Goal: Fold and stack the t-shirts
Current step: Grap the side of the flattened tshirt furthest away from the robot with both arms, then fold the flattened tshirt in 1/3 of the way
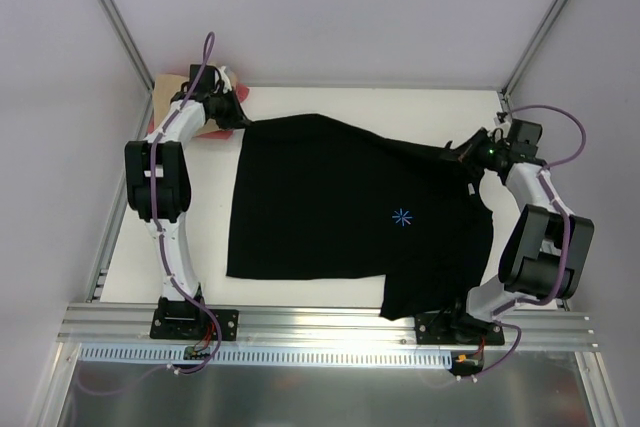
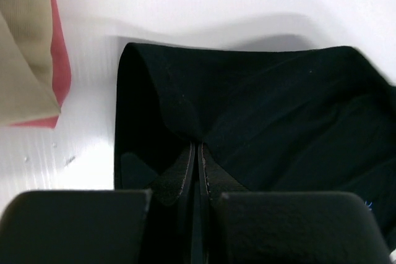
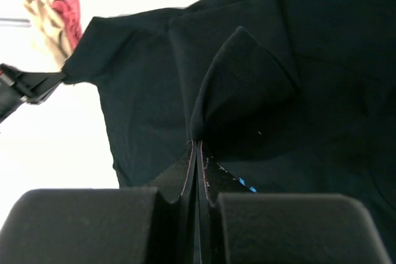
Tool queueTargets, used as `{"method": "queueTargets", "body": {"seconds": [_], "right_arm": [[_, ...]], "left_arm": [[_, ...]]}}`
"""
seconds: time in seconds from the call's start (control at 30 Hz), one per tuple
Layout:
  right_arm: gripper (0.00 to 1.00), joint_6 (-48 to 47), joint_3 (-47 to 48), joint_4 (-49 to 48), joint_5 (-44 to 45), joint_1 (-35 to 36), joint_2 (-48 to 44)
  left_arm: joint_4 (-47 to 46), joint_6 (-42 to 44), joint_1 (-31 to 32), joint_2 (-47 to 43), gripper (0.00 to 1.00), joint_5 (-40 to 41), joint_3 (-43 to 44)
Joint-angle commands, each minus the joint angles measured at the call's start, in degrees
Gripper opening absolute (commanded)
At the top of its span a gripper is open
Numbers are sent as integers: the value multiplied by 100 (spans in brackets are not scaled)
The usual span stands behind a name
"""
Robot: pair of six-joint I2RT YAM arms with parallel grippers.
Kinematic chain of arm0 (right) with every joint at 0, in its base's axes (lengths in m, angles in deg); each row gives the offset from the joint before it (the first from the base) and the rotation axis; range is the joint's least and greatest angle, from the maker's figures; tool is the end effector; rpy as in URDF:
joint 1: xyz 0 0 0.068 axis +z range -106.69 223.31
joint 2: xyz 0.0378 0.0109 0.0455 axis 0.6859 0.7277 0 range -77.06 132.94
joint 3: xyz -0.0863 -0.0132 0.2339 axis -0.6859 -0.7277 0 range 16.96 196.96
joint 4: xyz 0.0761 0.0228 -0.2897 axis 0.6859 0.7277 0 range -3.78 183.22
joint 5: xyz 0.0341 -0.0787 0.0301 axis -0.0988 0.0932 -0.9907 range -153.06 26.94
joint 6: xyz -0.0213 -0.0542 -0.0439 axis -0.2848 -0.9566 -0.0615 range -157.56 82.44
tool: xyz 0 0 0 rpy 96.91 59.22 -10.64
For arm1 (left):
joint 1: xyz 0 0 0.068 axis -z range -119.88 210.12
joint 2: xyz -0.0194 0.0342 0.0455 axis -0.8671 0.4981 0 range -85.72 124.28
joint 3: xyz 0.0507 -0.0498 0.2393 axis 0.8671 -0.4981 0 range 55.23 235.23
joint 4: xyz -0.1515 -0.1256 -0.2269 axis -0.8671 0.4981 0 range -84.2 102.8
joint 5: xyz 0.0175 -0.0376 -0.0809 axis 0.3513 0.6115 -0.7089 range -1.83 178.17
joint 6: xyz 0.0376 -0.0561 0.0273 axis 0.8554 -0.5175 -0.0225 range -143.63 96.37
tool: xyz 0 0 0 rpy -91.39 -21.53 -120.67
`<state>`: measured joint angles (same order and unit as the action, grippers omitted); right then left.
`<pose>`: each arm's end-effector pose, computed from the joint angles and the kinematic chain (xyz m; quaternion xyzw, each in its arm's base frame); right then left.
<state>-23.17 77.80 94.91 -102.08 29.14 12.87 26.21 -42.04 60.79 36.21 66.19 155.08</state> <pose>0.3920 -0.0596 0.1925 0.0664 0.8565 0.3007 0.4142 0.5303 -0.0288 0.1774 -0.0627 0.8996 -0.2376 0.3610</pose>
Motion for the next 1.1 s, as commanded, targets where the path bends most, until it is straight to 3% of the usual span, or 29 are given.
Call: {"method": "queueTargets", "body": {"seconds": [0.0, 0.43, 0.57, 0.8, 0.93, 0.97, 1.03, 1.07], "right_arm": [[0, -235, -387, 89, 220, -217, -563], [0, -358, -854, 379, 492, -551, -942], [0, -385, -1047, 388, 571, -613, -1056], [0, -385, -1083, 441, 580, -657, -1092], [0, -385, -1057, 537, 633, -666, -1074], [0, -393, -1048, 581, 650, -666, -1057], [0, -402, -1048, 660, 694, -666, -1013], [2, -402, -1039, 713, 703, -666, -986]], "left_arm": [[-168, 172, -23, -582, 0, 36, -238], [-142, 382, -23, -1416, 0, 352, -1081], [-335, 365, -23, -1707, 0, 484, -1687], [-546, 242, -23, -1743, 0, 519, -2198], [-502, 119, -23, -1681, 24, 397, -2330], [-502, 93, -23, -1672, 39, 387, -2356], [-502, 5, -23, -1742, 58, 509, -2505], [-511, -30, -23, -1804, 74, 589, -2575]]}}
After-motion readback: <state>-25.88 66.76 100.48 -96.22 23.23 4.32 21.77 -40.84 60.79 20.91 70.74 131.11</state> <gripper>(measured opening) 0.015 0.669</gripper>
